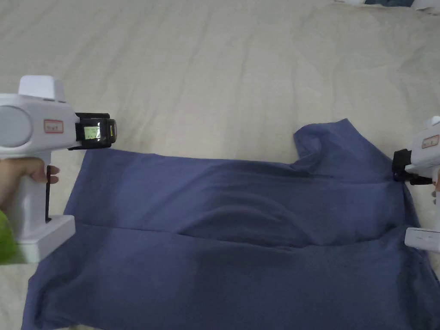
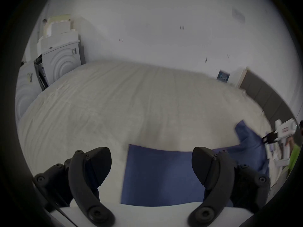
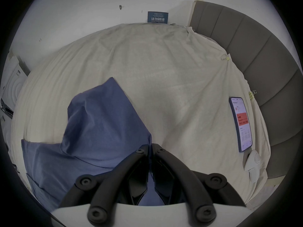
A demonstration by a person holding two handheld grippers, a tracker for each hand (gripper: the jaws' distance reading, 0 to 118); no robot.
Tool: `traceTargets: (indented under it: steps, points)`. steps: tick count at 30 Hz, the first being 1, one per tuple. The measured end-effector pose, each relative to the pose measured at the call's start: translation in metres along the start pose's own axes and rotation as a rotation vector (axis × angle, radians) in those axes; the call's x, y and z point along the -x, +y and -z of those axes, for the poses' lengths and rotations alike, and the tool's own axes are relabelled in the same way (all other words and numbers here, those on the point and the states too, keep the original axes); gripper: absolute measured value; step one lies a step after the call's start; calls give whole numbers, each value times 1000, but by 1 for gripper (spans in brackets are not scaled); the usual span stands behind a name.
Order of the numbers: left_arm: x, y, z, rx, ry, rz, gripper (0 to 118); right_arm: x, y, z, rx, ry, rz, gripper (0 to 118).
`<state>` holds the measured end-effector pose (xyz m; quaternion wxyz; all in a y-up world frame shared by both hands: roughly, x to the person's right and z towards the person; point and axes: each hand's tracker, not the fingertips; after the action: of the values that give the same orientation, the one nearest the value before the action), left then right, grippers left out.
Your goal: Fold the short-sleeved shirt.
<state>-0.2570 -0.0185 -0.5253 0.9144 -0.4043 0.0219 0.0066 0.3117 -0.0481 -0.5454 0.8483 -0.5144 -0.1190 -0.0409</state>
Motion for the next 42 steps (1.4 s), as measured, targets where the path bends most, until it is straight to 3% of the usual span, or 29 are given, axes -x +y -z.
traceTargets:
  steps: [3,7,12,18,20,21,29,36,42]
  points:
    - [6,11,38,145,55,52,104,0,0,-1,-4,2,1,2]
    - [11,13,78,254,90,-14,102,0,-2,4,-2,-6,-12,2]
    - [9,12,106,280,116,-8,88,-2,-3,12,-1,-10,-17,3]
    - [1,9,114,294,80,-10,51,0,-2,18,9,-15,-33,2]
    - [-1,10,110,277,66,3,11,1,-2,18,9,-17,-38,3]
    - [-1,11,108,272,65,7,0,0,-2,17,8,-17,-39,2]
    - [13,20,61,145,2,-86,0,-3,-6,-16,-59,-17,-17,3]
    - [33,13,-38,7,-57,-102,0,-11,-29,-87,-169,-14,-21,3]
    - [61,-23,-97,-41,-95,-124,0,-37,-78,-141,-232,25,22,3]
